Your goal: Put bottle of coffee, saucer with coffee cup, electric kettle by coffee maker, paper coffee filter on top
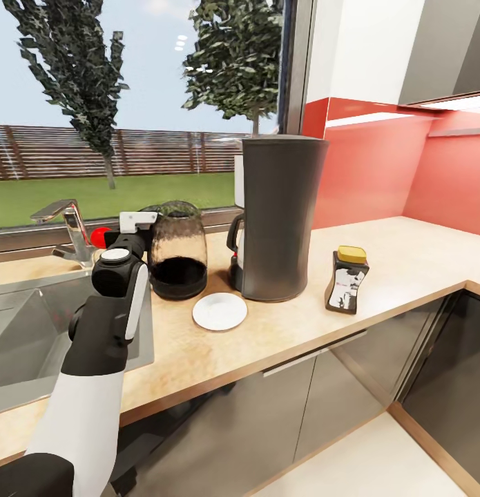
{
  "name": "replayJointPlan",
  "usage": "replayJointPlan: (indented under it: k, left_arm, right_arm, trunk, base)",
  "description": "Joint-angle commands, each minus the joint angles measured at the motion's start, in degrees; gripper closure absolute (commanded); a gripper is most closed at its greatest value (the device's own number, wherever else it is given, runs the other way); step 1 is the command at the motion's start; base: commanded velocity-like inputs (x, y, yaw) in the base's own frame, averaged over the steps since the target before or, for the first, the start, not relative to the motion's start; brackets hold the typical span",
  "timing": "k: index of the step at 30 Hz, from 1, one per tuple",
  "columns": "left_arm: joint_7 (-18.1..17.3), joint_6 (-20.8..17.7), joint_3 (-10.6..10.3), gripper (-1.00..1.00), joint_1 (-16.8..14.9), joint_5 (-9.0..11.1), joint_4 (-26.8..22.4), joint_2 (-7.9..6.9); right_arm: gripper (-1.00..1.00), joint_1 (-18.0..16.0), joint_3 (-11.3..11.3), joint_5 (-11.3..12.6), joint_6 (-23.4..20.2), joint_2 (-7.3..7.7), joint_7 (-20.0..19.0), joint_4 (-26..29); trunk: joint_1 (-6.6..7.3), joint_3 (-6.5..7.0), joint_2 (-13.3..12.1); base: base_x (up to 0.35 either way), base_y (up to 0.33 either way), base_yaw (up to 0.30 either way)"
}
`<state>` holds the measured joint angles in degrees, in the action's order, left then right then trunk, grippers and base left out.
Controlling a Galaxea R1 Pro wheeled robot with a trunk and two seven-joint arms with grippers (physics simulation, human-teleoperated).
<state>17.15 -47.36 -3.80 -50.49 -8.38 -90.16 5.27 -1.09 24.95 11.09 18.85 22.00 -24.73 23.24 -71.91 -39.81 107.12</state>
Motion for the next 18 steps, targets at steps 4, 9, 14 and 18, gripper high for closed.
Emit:
replayJointPlan:
  k: [4,9,14,18]
  left_arm:
    - [-0.07,-0.37,-0.07,1.00,-0.05,-0.40,-0.02,0.00]
    - [-0.09,-0.37,-0.07,1.00,-0.05,-0.41,-0.02,0.00]
    - [-0.10,-0.37,-0.07,1.00,-0.05,-0.41,-0.09,0.00]
    - [-0.10,-0.37,-0.07,1.00,-0.05,-0.41,-0.06,0.00]
  right_arm:
    - [-1.00,-0.05,0.36,0.60,0.13,0.06,-0.14,-0.04]
    - [-1.00,-0.05,0.36,0.60,0.13,0.06,-0.15,-0.04]
    - [-1.00,-0.05,0.36,0.60,0.13,0.06,-0.14,-0.04]
    - [-1.00,-0.05,0.36,0.60,0.13,0.06,-0.17,-0.04]
  trunk:
    - [0.01,-0.06,0.03]
    - [0.01,-0.06,0.03]
    - [0.01,-0.06,0.03]
    - [0.01,-0.06,0.03]
  base:
    - [0.000,0.000,0.000]
    - [0.000,0.000,0.000]
    - [0.000,0.000,0.000]
    - [0.000,0.000,0.000]
